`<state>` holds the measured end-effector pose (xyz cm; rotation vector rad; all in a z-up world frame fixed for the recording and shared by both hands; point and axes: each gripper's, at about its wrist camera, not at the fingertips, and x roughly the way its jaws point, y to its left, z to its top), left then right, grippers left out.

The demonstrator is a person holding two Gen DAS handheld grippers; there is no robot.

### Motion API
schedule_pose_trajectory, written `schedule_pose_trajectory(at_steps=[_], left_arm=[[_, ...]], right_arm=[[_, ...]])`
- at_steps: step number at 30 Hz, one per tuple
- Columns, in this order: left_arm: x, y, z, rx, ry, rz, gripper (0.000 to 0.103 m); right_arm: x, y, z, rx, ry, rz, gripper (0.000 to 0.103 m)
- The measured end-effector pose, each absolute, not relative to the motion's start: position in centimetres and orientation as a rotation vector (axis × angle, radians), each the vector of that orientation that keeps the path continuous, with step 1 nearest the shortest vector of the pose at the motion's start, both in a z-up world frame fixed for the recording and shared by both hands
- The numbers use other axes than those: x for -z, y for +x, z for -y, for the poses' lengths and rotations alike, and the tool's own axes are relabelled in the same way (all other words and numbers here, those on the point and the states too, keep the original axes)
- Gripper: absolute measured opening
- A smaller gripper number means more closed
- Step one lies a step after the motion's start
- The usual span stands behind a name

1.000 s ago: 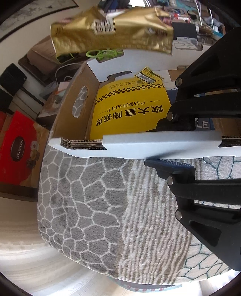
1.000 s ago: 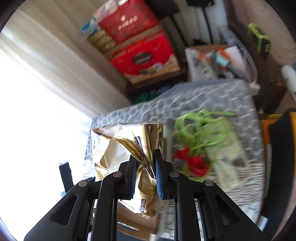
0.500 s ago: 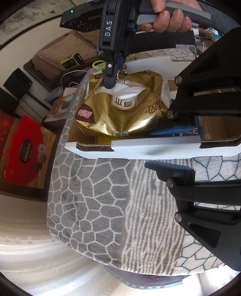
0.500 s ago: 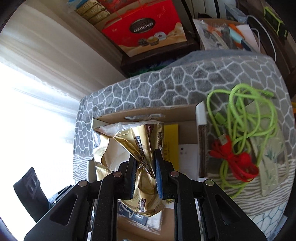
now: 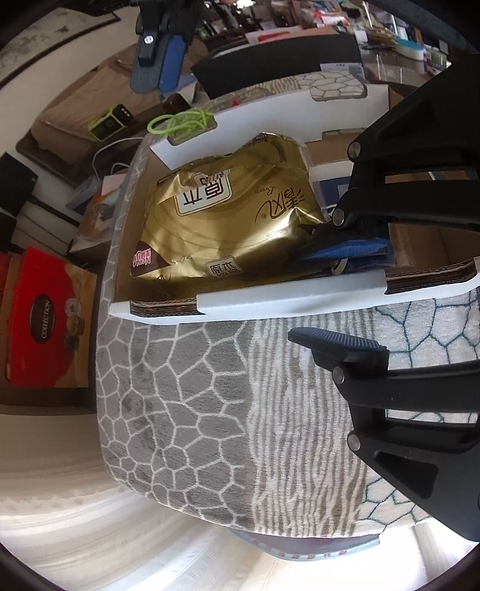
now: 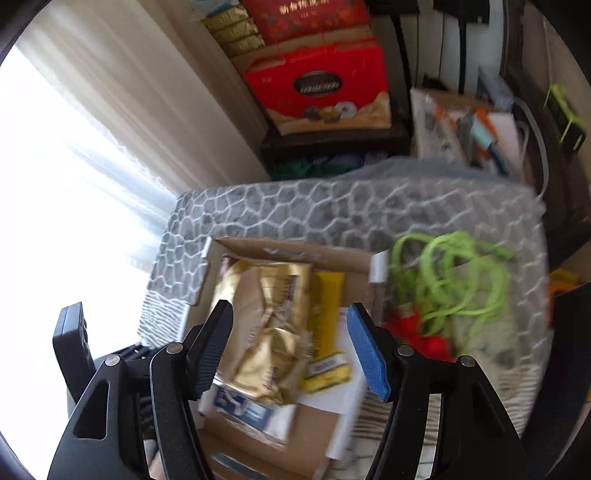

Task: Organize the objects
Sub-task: 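Withdraw the open right tool and reach toward the green cable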

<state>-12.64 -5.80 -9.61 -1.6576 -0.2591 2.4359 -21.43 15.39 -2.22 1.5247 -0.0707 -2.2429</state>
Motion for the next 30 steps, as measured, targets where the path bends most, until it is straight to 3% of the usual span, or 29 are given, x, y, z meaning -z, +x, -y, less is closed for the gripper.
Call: schedule_pose_trajectory(at_steps=[13,23,30], left_arm=[[8.9,-10.7,4.7,-2.417,-1.652,0.191,0.035],[8.1,-10.6,2.1,-2.471,-1.654,-0.014,0.042],[5.3,-9.7,3.0,-2.515,-1.578,-0.006,0.042]], right_arm=[[1.4,-20.4,-26.1,2.414,1.598,0.062,0.066],[3.8,-20.0,-28.2,2.429,1.643,0.128,0.066],[4.7,-19.5,-28.6,2.429,1.66,0.125,0.066]])
